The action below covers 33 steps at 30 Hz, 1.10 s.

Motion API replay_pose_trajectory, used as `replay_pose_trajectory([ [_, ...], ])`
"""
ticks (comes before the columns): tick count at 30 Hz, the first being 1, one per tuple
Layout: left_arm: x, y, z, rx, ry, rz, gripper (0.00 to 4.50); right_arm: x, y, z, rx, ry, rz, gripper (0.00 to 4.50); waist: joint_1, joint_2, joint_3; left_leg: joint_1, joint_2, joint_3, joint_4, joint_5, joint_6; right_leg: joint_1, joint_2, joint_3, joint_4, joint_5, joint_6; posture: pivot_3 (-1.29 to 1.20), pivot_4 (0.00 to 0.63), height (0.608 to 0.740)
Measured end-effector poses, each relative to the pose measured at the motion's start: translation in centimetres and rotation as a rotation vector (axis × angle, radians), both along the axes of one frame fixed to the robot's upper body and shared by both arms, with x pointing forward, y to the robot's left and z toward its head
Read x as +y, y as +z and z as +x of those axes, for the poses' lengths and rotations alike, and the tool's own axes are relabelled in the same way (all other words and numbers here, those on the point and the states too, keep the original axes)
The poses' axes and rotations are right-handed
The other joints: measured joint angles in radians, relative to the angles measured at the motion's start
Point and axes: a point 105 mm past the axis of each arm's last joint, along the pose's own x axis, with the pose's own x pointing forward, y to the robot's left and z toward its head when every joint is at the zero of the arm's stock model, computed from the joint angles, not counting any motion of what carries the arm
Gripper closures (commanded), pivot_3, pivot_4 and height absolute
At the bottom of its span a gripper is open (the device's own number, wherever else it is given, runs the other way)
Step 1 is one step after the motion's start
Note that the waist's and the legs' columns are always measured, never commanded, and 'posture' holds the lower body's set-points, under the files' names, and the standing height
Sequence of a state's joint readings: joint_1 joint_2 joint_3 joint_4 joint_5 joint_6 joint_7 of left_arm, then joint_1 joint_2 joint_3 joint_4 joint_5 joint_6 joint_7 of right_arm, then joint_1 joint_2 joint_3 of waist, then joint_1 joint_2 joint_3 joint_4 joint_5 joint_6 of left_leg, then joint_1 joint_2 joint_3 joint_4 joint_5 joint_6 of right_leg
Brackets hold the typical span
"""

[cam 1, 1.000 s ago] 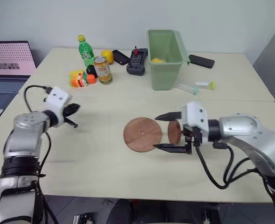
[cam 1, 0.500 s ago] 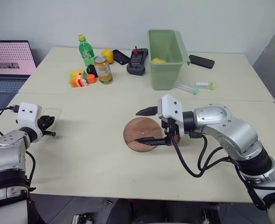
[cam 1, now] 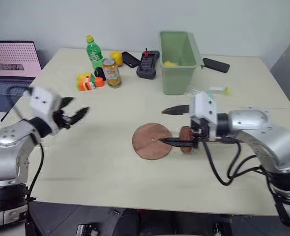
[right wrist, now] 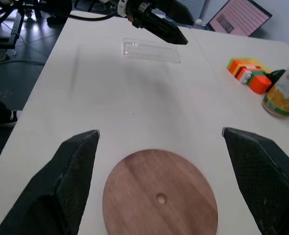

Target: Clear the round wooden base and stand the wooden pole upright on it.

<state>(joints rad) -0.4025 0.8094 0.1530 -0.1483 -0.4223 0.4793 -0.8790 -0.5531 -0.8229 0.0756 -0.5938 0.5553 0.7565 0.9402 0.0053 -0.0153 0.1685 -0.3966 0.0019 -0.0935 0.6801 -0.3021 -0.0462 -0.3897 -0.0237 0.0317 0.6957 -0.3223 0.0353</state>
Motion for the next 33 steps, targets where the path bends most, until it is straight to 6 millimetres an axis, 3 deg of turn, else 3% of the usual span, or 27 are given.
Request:
replay_pose_trajectory([
  [1, -3.0, 0.1, -0.8, 0.017, -0.157, 0.035, 1.29, -1.1, 0.6, -0.4, -0.017, -0.028, -0.019, 0.30, -0.002, 0.000, 0.000, 0.001, 0.000, 0.003, 0.000, 0.000, 0.000, 0.001, 0.000, 0.004, 0.001, 0.000, 0.000, 0.00, 0.150, 0.740],
  [2, -4.5, 0.1, -1.4, 0.027, -0.238, 0.056, 1.29, -1.6, 1.0, -0.9, -0.029, -0.036, -0.034, 0.30, -0.005, 0.000, 0.000, 0.002, 0.000, 0.004, 0.000, 0.000, 0.000, 0.001, 0.000, 0.005, 0.000, 0.000, 0.000, 0.00, 0.150, 0.740],
  [8, -8.7, -1.9, -3.9, 0.156, -0.553, 0.137, 1.29, -5.5, -1.2, -2.2, 0.027, -0.137, -0.254, 0.30, -0.044, 0.001, 0.001, 0.012, 0.006, 0.015, -0.004, -0.001, 0.002, 0.002, 0.006, 0.009, 0.003, 0.000, 0.000, 0.00, 0.150, 0.740],
  [15, -11.2, -2.4, -3.8, 0.103, -0.665, 0.200, 1.29, -7.6, -5.3, 1.3, 0.016, -0.162, -0.583, 0.30, -0.045, 0.002, 0.001, 0.013, 0.008, 0.015, -0.003, -0.001, 0.002, 0.003, 0.009, 0.010, 0.002, 0.000, -0.001, 0.00, 0.150, 0.740],
  [24, -12.4, -4.2, -3.8, 0.080, -0.666, 0.244, 1.29, -7.5, -7.6, 4.9, 0.066, -0.077, -0.727, 0.30, -0.037, 0.002, 0.002, 0.011, 0.007, 0.015, -0.002, -0.001, 0.001, 0.001, 0.005, 0.010, 0.001, 0.000, -0.001, 0.00, 0.150, 0.740],
  [28, -13.2, -4.9, -4.0, 0.071, -0.665, 0.239, 1.26, -8.0, -8.1, 6.2, 0.102, -0.041, -0.815, 0.99, -0.035, 0.002, 0.002, 0.011, 0.007, 0.014, -0.001, -0.001, 0.001, 0.001, 0.005, 0.010, 0.001, 0.000, 0.000, 0.00, 0.150, 0.740],
  [33, -13.8, -5.4, -4.2, 0.054, -0.656, 0.236, 1.26, -8.7, -8.6, 7.1, 0.148, 0.002, -0.895, 2.18, -0.035, 0.003, 0.002, 0.011, 0.007, 0.014, -0.001, -0.001, 0.001, 0.001, 0.004, 0.010, 0.001, 0.000, -0.001, 0.00, 0.150, 0.740],
])
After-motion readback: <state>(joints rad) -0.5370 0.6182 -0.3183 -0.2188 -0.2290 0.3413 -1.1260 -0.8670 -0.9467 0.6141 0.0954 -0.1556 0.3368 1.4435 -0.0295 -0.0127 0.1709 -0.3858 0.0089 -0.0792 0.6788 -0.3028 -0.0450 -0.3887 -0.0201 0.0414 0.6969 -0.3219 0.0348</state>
